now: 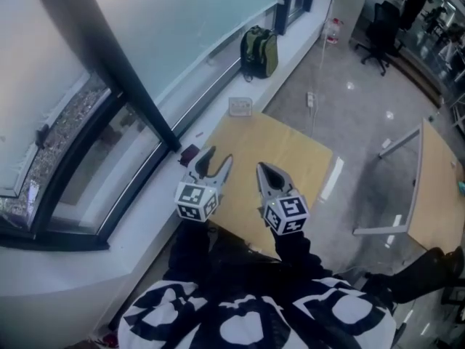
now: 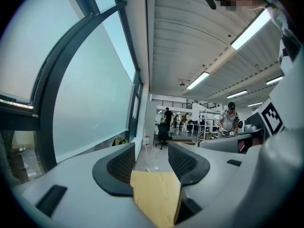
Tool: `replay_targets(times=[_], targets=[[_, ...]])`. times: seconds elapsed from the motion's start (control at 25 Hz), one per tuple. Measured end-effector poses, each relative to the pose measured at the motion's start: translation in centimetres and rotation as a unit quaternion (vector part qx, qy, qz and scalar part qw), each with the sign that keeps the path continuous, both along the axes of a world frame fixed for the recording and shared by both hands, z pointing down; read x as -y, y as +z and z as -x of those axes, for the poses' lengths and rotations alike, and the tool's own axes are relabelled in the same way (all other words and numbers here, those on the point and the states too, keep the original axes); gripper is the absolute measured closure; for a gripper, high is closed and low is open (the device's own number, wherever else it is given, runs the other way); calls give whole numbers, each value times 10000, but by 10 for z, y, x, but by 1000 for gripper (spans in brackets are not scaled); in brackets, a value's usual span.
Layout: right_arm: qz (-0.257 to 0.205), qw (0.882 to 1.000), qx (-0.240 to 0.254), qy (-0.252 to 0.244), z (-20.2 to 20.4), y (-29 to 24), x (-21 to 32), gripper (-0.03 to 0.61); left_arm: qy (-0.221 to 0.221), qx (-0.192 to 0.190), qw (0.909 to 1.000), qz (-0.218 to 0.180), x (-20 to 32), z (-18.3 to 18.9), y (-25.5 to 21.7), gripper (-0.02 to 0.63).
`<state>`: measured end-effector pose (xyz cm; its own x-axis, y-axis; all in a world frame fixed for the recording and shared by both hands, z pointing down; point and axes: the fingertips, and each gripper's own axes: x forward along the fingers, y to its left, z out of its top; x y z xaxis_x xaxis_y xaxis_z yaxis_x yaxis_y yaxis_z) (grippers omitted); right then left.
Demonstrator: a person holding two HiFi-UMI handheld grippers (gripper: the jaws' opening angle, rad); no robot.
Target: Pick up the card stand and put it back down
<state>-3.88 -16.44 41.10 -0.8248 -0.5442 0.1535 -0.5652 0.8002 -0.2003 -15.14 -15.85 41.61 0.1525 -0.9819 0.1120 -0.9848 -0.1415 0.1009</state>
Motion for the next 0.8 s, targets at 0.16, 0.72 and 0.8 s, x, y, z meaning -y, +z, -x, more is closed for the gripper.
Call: replay_targets(times=[0.16,0.72,0.8], targets=[[-157,9998,128,65,-12,-14,-4,561,15,129,9998,-134,-7,-25,-12,414],[-355,9987,237,262,-36,-31,-19,563,-526,252,9978,-325,-38,-48,-30,603],[-373,9988,198,256,-34,-30,-20,563,-537,278,9976,-340,-38,-48,-32,604]])
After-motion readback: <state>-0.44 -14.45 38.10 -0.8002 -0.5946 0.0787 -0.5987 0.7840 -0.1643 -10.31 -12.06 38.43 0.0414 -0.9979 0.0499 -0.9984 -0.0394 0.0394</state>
